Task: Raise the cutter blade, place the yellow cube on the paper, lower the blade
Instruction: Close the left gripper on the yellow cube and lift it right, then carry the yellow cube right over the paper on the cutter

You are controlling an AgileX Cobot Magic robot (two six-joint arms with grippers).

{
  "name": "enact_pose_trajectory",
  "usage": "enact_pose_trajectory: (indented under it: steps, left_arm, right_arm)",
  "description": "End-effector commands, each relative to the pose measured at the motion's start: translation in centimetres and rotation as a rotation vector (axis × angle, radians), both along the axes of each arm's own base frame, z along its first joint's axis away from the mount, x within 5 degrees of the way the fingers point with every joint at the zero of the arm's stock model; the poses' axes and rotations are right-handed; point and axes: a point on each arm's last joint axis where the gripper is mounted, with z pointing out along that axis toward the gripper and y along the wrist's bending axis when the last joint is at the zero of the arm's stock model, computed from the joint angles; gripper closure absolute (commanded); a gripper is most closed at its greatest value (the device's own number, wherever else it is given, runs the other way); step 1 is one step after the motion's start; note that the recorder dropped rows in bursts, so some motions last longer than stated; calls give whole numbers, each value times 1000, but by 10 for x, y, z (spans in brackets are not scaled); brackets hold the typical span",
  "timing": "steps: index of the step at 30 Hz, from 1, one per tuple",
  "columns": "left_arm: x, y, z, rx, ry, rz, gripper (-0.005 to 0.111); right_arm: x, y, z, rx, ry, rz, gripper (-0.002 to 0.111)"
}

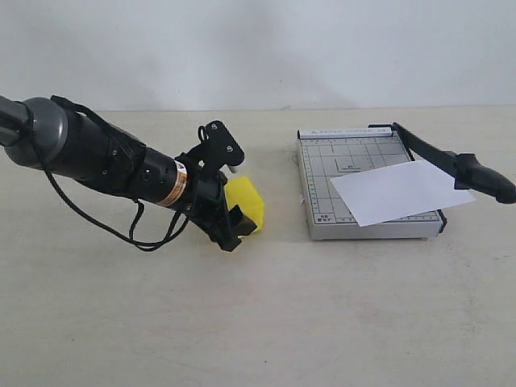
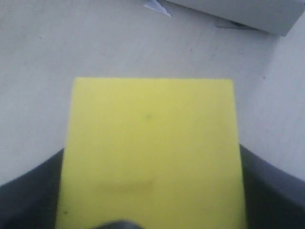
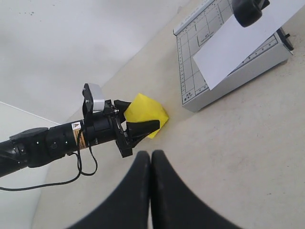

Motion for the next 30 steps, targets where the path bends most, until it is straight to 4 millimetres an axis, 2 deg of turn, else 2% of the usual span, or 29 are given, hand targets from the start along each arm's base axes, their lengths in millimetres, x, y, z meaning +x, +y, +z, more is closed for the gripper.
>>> enact_pose_trajectory:
  steps: [1,2,6,9,11,15,20,26,30]
  left_arm:
    - [0,-3,19,-42,-27,-14,98]
    - [-1,-4,25,-53,-36,-20,102]
    - [-10,-9,68,-161,-78,-86,102]
    - [-20,-20,91,-250,-84,-145,102]
    - [-26,-31,97,-258,-95,-175,102]
    - [-41,-60,102,-242,-130,-224,102]
    - [-54,-98,105,-142,-266,-217,102]
    - [-49,-135,101,-128,-330,-225,102]
    - [-39,-149,92,-134,-336,-229,102]
  right_arm:
    - [0,0,0,0,-15,5,108]
    - [0,0,0,0,-15,5,108]
    - [0,0,0,0,-15,5,108]
    - [0,0,0,0,-15,5,108]
    - [0,0,0,0,-15,5,108]
    - [0,0,0,0,-15,5,108]
    - [0,0,1,0,-17,6,108]
    - [0,0,1,0,-17,6,108]
    - [0,0,1,0,-17,6,108]
